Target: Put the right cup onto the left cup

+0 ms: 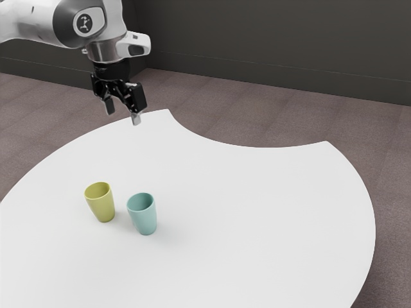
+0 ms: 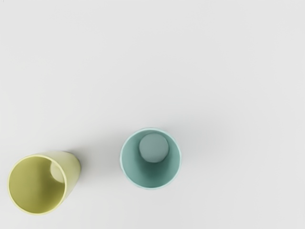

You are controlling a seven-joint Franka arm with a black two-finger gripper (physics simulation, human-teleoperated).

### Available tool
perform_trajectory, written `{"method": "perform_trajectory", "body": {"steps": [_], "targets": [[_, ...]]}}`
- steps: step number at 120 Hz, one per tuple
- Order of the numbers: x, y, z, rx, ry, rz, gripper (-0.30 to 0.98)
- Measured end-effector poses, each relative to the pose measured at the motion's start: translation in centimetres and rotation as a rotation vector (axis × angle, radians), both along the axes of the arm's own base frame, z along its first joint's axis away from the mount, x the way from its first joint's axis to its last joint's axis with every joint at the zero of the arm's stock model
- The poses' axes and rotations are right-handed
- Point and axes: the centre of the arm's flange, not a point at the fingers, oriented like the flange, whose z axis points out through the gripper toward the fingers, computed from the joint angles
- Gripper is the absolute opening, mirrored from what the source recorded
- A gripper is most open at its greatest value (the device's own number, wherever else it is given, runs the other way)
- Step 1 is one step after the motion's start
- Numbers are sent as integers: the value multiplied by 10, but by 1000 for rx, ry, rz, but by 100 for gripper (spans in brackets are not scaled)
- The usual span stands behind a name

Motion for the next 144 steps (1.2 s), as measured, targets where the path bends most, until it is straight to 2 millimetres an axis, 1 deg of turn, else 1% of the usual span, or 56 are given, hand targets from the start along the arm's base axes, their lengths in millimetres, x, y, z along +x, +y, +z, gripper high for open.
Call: {"method": "perform_trajectory", "body": {"steps": [18, 26, 59, 64, 91, 106, 126, 144], "targets": [[1, -4, -3, 1, 0, -8, 69], [2, -6, -8, -1, 6, -10, 69], [5, -16, -61, -34, 51, -6, 68], [4, -18, -68, -39, 57, -2, 66], [-1, -23, -107, -58, 85, 31, 43], [-6, -24, -131, -61, 95, 53, 35], [-4, -17, -159, -68, 104, 95, 30], [-1, 6, -178, -82, 104, 163, 29]]}}
